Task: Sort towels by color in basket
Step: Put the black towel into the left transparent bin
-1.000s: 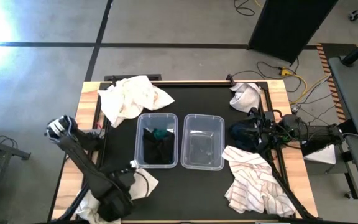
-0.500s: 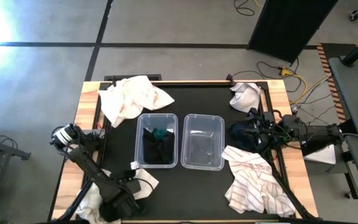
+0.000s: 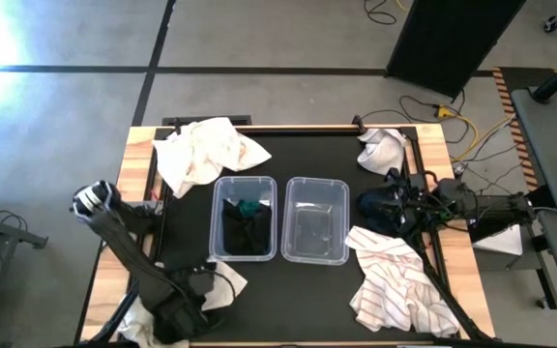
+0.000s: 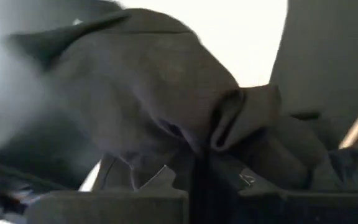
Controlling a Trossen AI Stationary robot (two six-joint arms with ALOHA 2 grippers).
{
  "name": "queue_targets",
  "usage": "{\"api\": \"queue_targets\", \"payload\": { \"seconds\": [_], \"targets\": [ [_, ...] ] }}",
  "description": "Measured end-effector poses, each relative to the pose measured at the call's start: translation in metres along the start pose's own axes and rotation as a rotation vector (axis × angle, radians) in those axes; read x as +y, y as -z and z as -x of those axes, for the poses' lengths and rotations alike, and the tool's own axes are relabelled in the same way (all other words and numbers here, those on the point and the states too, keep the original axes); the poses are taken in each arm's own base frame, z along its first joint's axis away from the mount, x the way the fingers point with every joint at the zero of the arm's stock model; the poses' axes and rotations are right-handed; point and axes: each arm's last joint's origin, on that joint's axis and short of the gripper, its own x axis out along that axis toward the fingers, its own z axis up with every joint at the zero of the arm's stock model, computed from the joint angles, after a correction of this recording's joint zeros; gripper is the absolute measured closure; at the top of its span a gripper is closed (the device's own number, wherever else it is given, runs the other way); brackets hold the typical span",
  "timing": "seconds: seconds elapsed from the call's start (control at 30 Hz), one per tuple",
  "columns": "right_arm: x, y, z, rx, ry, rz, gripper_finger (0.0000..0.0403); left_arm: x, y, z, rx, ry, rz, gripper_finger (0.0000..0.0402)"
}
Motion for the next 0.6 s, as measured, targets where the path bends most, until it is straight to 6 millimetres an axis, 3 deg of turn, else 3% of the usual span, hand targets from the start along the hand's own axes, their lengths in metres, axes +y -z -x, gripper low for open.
{"api": "queue_targets", "payload": {
  "seconds": [0.13, 0.33, 0.47, 0.6],
  "targets": [
    [-0.001, 0.003, 0.0, 0.034, 0.011, 0.001, 0.0223, 0.017, 0.004, 0.059, -0.264, -0.015, 0.048, 0.0398],
    [-0.003, 0.01, 0.0, 0.093, 0.031, -0.02, 0.0233, 0.047, 0.013, 0.125, -0.823, -0.024, 0.025, 0.04],
    [-0.003, 0.01, 0.0, 0.092, 0.031, -0.031, 0.0238, 0.072, 0.011, 0.153, -1.04, -0.078, 0.007, 0.04],
    [-0.003, 0.01, 0.0, 0.09, 0.031, -0.031, 0.0244, 0.097, 0.005, 0.169, -1.167, -0.148, 0.078, 0.0401]
  ]
}}
